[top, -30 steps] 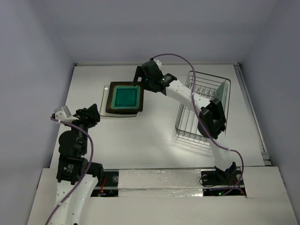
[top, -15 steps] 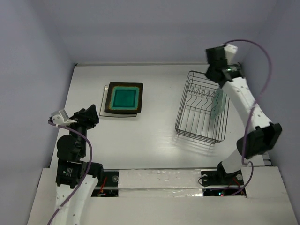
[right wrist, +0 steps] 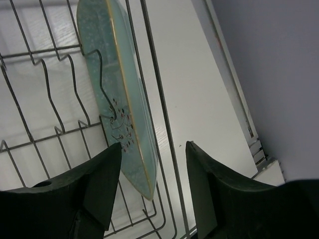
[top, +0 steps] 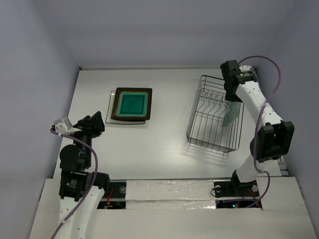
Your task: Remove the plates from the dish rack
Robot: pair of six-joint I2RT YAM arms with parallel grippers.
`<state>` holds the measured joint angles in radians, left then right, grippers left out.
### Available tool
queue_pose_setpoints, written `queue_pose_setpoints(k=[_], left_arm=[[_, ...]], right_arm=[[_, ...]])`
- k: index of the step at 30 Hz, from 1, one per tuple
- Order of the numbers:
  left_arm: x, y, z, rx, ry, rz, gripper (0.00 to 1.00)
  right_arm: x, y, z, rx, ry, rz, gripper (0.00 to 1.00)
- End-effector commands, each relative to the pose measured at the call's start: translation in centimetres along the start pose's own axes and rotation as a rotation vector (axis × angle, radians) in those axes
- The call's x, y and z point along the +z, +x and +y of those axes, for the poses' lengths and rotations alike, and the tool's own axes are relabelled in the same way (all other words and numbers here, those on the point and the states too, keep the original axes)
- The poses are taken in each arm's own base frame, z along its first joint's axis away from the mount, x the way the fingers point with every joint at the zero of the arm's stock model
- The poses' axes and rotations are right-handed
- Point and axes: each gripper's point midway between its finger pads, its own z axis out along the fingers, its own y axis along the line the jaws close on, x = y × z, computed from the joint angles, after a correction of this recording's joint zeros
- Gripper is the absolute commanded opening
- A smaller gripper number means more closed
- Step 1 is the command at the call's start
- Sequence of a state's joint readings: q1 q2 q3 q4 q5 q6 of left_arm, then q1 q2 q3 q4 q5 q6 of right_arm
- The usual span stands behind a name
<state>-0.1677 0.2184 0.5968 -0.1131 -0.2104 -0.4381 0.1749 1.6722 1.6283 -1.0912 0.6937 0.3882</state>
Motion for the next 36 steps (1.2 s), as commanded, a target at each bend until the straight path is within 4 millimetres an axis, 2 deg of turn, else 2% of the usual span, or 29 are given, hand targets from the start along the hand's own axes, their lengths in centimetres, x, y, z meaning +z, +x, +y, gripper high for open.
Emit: queue_pose_setpoints(k=[1,3,7,9,13,18,19,22,24,31,36], left_arm=[[0.0,-0.9,-0.3,-0.001,0.017,-0.038,0.53],[-0.1,-0.9,-0.3,0.0,0.018,-0.04,0.53],[-0.1,-1.0,-0.4,-0.003,0.02,-0.044,0.53],[-0.1,-0.9,-0.3,-0.002,0.018,-0.04,0.53],[0.0,-0.9,-0.3,-0.001,0.017,-0.038,0.53],[0.1,-0.8,-0.3,0.0,0.015,-0.034,0.53],[0.1,-0.7,-0.3,0.001,0.014,-0.032,0.53],[0.1,-0.8,-0.3,0.0,0.016,-0.036,0.53],[0.1,-0.7,-0.3,-0.002,0.015,-0.034,0.53],[0.2,-0.6,-0.3,0.0,0.013,-0.03,0.53],[0.2,-0.6,-0.3,-0.002,0.013,-0.03,0.53]], right_arm=[[0.1,0.1,-0.3,-0.027,0.004,0.011,0.59],[1.1,0.5,0.0,-0.047,0.033,0.03,0.59],[2.6,1.1,0.0,-0.095,0.102,0.056,0.48],[3.3,1.2,-0.2,-0.131,0.155,0.072,0.46],[4.2,1.1,-0.1,-0.166,0.2,0.079,0.4],[4.8,0.6,-1.5,-0.213,0.334,0.067,0.34],[4.7,0.3,-1.7,-0.215,0.351,0.057,0.19],[4.1,-0.8,-3.0,-0.224,0.424,0.018,0.04],[3.7,-1.3,-3.7,-0.228,0.459,-0.001,0.0],[2.1,-3.1,-5.0,-0.178,0.486,-0.067,0.0],[-1.0,-5.8,-5.2,-0.091,0.444,-0.165,0.0]])
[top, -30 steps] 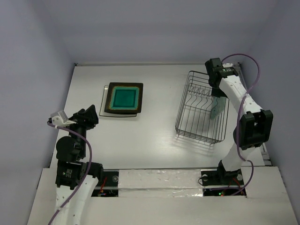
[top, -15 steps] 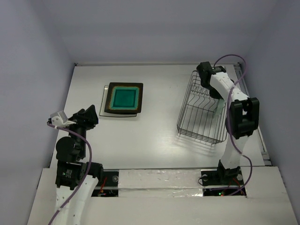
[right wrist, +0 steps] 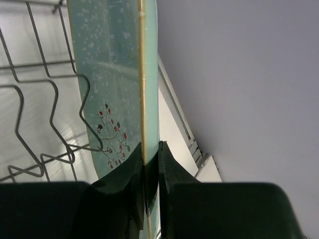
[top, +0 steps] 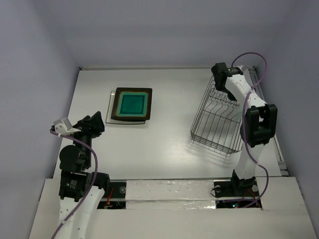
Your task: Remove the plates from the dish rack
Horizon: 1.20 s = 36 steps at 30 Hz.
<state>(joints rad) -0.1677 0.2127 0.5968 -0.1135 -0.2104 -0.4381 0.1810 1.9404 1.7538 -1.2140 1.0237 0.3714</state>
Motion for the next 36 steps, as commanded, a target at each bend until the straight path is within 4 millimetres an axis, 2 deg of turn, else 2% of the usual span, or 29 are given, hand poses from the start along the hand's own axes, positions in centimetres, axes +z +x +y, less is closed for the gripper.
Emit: queue_pose_setpoints(k=[1,4,5,7,8,10,11,13,16,18,20,21,22,24,25,28,29,32,35,36], left_arm=[[0.3,-0.5,-0.2,0.0,0.01,-0.025,0.53],[0.3,-0.5,-0.2,0.0,0.01,-0.025,0.53],[0.3,-0.5,-0.2,-0.001,0.011,-0.026,0.53],[0.3,-0.5,-0.2,-0.001,0.011,-0.026,0.53],[0.3,-0.4,-0.2,0.001,0.008,-0.022,0.53],[0.3,-0.4,-0.2,0.001,0.008,-0.022,0.53],[0.3,-0.5,-0.2,0.0,0.009,-0.023,0.53],[0.4,-0.4,-0.2,0.001,0.008,-0.021,0.53],[0.4,-0.2,-0.1,0.002,0.005,-0.016,0.53],[0.5,-0.2,-0.1,0.002,0.003,-0.013,0.53],[0.5,-0.2,-0.1,0.002,0.003,-0.013,0.53],[0.6,-0.1,-0.1,0.003,0.001,-0.009,0.53],[0.6,0.0,0.0,0.005,-0.001,-0.005,0.53],[0.7,0.2,0.0,0.005,-0.003,-0.001,0.53],[0.8,0.2,0.0,0.004,-0.004,0.0,0.53],[0.9,0.5,0.1,0.007,-0.009,0.011,0.53],[0.9,0.4,0.1,0.007,-0.009,0.009,0.53],[1.0,0.4,0.1,0.005,-0.009,0.009,0.53],[1.0,0.5,0.1,0.006,-0.01,0.012,0.53],[1.0,0.5,0.1,0.005,-0.009,0.011,0.53]], right_arm=[[-4.4,-4.6,-7.4,0.198,0.076,-0.174,0.0],[-6.0,-5.7,-7.8,0.267,-0.018,-0.215,0.0],[-6.9,-6.2,-8.9,0.315,-0.048,-0.238,0.0],[-8.4,-6.9,-8.8,0.359,-0.138,-0.268,0.0],[-9.7,-7.3,-9.4,0.396,-0.184,-0.301,0.0],[-11.9,-8.1,-8.9,0.432,-0.302,-0.355,0.0],[-13.8,-8.4,-8.2,0.43,-0.366,-0.393,0.0],[-16.6,-8.5,-8.2,0.472,-0.471,-0.443,0.0],[-21.9,-8.0,-5.9,0.471,-0.687,-0.51,0.0],[-26.4,-7.2,-3.3,0.466,-0.883,-0.542,0.0],[-28.8,-5.0,-0.9,0.464,-1.033,-0.531,0.0],[-32.1,-4.6,0.4,0.478,-1.168,-0.562,0.0],[-32.3,-2.6,2.1,0.473,-1.22,-0.522,0.0],[-34.4,-1.8,3.9,0.504,-1.343,-0.525,0.0],[-34.3,0.1,6.1,0.481,-1.368,-0.479,0.0],[-35.2,1.9,8.5,0.481,-1.427,-0.447,0.0],[-34.4,3.2,10.1,0.453,-1.408,-0.419,0.0],[-34.9,4.8,12.0,0.439,-1.432,-0.399,0.0],[-35.4,7.3,14.7,0.383,-1.453,-0.362,0.0],[-35.0,8.3,16.1,0.353,-1.438,-0.343,0.0]])
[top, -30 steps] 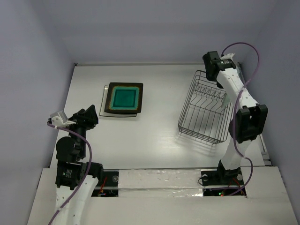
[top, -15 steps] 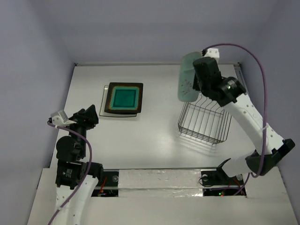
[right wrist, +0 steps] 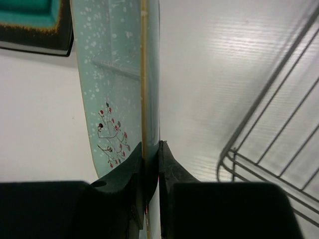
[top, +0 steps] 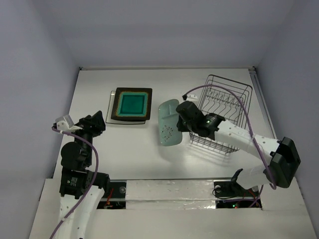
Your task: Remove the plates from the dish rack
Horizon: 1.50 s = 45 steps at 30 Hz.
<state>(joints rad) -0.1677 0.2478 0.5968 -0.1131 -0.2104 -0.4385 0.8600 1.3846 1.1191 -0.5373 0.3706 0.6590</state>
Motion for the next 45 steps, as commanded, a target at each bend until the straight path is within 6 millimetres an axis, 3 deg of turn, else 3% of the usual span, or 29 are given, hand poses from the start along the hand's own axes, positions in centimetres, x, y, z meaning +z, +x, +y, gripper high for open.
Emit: queue_pose_setpoints(k=[1,5,10,13,18,21,22,25,30,35,38,41,45], left_arm=[[0.4,-0.2,-0.1,-0.001,0.006,-0.018,0.53],[0.4,-0.2,-0.1,-0.002,0.005,-0.016,0.53],[0.5,-0.2,-0.2,-0.002,0.005,-0.016,0.53],[0.5,-0.1,-0.1,-0.001,0.004,-0.014,0.53],[0.4,-0.3,-0.2,-0.001,0.006,-0.018,0.53],[0.5,-0.2,-0.1,-0.001,0.005,-0.016,0.53],[0.5,-0.3,-0.2,-0.001,0.006,-0.018,0.53],[0.4,-0.2,-0.1,-0.002,0.005,-0.016,0.54],[0.4,-0.3,-0.2,-0.001,0.006,-0.018,0.56],[0.4,-0.2,-0.1,-0.002,0.005,-0.015,0.58],[0.4,-0.2,-0.1,-0.002,0.005,-0.015,0.62],[0.5,-0.2,-0.1,-0.001,0.003,-0.012,0.7],[0.4,-0.2,-0.1,0.002,0.001,-0.008,0.83]], right_arm=[[0.1,-3.7,5.8,0.147,-0.172,-0.156,0.0],[2.7,-0.6,6.2,0.135,-0.165,-0.086,0.0],[3.8,1.6,7.1,0.126,-0.182,-0.032,0.0],[4.5,3.1,6.4,0.13,-0.16,0.006,0.0],[5.2,7.3,5.0,0.117,-0.132,0.091,0.0],[5.3,9.2,4.1,0.109,-0.102,0.136,0.07],[5.4,10.1,3.4,0.102,-0.082,0.155,0.17],[5.6,11.6,1.6,0.085,-0.026,0.186,0.34],[5.9,13.5,-0.5,0.046,0.054,0.216,0.51],[5.5,13.9,-0.3,0.022,0.064,0.211,0.69],[3.6,13.1,1.3,-0.013,0.049,0.182,0.81],[0.8,10.5,2.5,-0.026,0.062,0.113,0.9],[-3.6,7.3,4.3,-0.032,0.041,0.033,0.93]])
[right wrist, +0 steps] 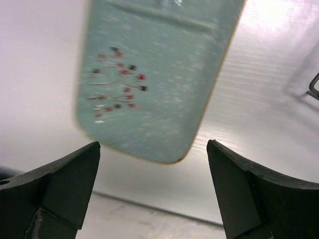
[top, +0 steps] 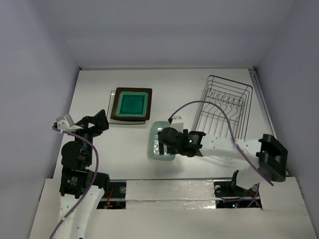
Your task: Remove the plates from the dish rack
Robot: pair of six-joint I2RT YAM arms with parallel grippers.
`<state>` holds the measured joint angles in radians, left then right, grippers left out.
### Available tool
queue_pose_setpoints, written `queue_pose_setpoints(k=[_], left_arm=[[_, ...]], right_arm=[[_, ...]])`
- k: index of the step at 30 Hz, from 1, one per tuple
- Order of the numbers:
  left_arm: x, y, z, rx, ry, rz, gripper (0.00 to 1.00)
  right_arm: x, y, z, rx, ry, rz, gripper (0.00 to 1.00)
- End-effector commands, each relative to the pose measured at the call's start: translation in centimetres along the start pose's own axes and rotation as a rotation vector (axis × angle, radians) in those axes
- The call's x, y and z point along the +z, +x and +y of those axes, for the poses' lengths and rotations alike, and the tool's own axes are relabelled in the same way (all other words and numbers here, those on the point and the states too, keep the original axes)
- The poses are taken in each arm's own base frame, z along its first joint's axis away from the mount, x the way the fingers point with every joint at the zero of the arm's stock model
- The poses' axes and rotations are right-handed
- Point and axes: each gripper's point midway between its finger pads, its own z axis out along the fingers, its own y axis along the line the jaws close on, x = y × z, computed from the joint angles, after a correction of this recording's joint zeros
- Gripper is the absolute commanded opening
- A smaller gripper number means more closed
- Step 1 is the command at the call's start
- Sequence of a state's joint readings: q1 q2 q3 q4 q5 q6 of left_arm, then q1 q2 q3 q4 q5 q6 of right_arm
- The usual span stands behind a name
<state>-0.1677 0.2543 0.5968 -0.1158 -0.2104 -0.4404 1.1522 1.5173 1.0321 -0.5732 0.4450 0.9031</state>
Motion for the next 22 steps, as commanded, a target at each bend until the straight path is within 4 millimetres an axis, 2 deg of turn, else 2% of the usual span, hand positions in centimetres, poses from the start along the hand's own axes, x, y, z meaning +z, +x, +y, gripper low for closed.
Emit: queue_pose_setpoints(k=[1,4,5,7,8,9,10,11,12,13,14,15,16,18,19,20,21,22], left_arm=[[0.3,-0.4,-0.2,0.002,0.004,-0.014,0.87],[0.3,-0.3,-0.1,0.004,-0.001,-0.006,0.93],[0.3,-0.2,-0.1,0.003,-0.002,-0.003,0.94],[0.5,0.0,0.0,0.004,-0.006,0.005,0.96],[0.5,0.0,0.0,0.007,-0.008,0.008,0.96],[0.5,-0.1,0.0,0.009,-0.01,0.011,0.96],[0.5,-0.3,-0.1,0.011,-0.008,0.009,0.97],[0.4,-0.5,-0.3,0.012,-0.007,0.006,0.97],[0.4,-1.3,-0.7,0.008,0.001,-0.008,0.97],[0.3,-2.1,-1.1,-0.008,0.009,-0.023,0.97],[0.3,-2.8,-1.6,-0.023,0.016,-0.036,0.98],[0.3,-4.5,-2.6,-0.036,0.034,-0.066,0.98],[0.2,-5.6,-3.1,-0.049,0.044,-0.084,0.98],[0.2,-7.6,-4.3,-0.059,0.061,-0.113,0.98],[0.2,-8.1,-4.5,-0.06,0.064,-0.119,0.98],[0.2,-8.2,-4.6,-0.059,0.064,-0.118,0.97],[0.4,-8.2,-4.7,-0.057,0.06,-0.112,0.97],[0.5,-7.9,-4.5,-0.056,0.055,-0.103,0.97]], right_arm=[[-6.5,-5.5,1.4,0.051,-0.034,-0.182,0.94],[-9.2,-7.1,3.2,0.049,-0.141,-0.228,0.93],[-11.0,-8.0,3.8,0.061,-0.194,-0.257,0.9],[-13.2,-9.4,4.4,0.081,-0.251,-0.318,0.82],[-14.5,-10.0,4.4,0.096,-0.281,-0.342,0.64],[-17.1,-11.6,3.7,0.147,-0.332,-0.396,0.49],[-18.6,-12.3,3.2,0.166,-0.352,-0.437,0.16],[-20.3,-13.0,2.5,0.192,-0.38,-0.473,0.06],[-23.4,-14.4,0.5,0.256,-0.431,-0.533,0.01],[-24.7,-15.4,-1.3,0.298,-0.425,-0.589,0.0],[-26.2,-16.1,-2.7,0.334,-0.44,-0.629,0.0],[-27.5,-16.6,-4.2,0.368,-0.456,-0.666,0.01],[-29.9,-17.4,-6.9,0.434,-0.495,-0.734,0.1],[-32.0,-18.1,-9.0,0.496,-0.547,-0.798,0.27],[-32.5,-17.9,-11.1,0.546,-0.548,-0.833,0.36],[-32.7,-17.8,-11.9,0.567,-0.553,-0.844,0.59],[-32.7,-17.7,-12.4,0.583,-0.555,-0.851,0.74],[-32.9,-17.5,-13.2,0.617,-0.563,-0.856,0.83]])
